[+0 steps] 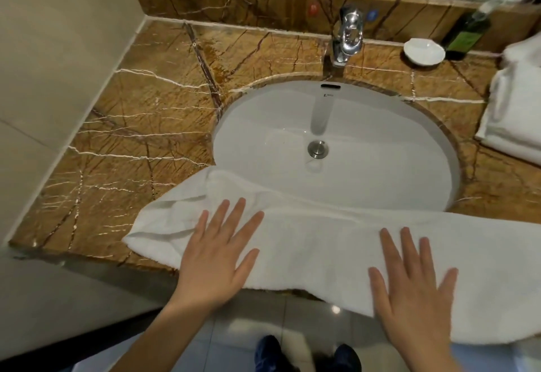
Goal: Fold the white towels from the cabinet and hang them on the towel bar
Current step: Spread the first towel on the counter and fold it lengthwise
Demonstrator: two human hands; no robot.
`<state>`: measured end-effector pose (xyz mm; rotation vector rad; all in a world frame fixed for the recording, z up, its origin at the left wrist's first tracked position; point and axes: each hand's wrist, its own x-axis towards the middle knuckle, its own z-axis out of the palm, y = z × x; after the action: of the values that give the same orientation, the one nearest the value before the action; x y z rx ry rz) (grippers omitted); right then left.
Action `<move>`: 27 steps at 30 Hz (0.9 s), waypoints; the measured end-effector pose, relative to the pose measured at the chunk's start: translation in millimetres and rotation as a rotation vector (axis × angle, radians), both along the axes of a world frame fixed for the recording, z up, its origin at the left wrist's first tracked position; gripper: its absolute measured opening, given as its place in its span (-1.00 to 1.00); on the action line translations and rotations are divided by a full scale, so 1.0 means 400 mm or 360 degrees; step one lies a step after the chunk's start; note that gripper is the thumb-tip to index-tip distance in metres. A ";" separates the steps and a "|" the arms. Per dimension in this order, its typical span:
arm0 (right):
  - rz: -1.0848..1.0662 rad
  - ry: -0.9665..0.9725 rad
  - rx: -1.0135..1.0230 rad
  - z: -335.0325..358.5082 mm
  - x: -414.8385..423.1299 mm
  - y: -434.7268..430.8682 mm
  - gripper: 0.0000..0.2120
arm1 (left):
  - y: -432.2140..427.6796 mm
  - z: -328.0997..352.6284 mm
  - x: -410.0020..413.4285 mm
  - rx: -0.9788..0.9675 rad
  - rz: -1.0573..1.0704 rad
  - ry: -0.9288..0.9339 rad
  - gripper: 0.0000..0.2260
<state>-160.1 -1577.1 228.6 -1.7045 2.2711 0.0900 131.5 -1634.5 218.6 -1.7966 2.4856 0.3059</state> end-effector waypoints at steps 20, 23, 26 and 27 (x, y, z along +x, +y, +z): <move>0.0427 -0.0059 -0.0137 -0.023 -0.178 -0.016 -0.43 | 0.030 -0.001 -0.377 0.0176 -0.0239 -0.0005 -0.43; 0.0474 -0.0111 -0.0126 -0.023 -0.189 -0.011 -0.43 | 0.043 0.014 -0.379 0.0226 -0.0239 -0.0037 -0.45; 0.0423 -0.0432 -0.0286 0.003 -0.223 -0.011 -0.47 | 0.047 0.021 -0.390 0.0193 -0.0216 -0.0040 -0.45; 0.0352 -0.0501 -0.0418 0.013 -0.247 -0.007 -0.50 | 0.048 0.024 -0.401 0.0174 -0.0186 -0.0009 -0.44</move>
<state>-258.7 -1579.8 233.7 -1.9362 1.9260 -0.4181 -28.9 -1615.5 228.2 -1.6026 2.5042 0.4202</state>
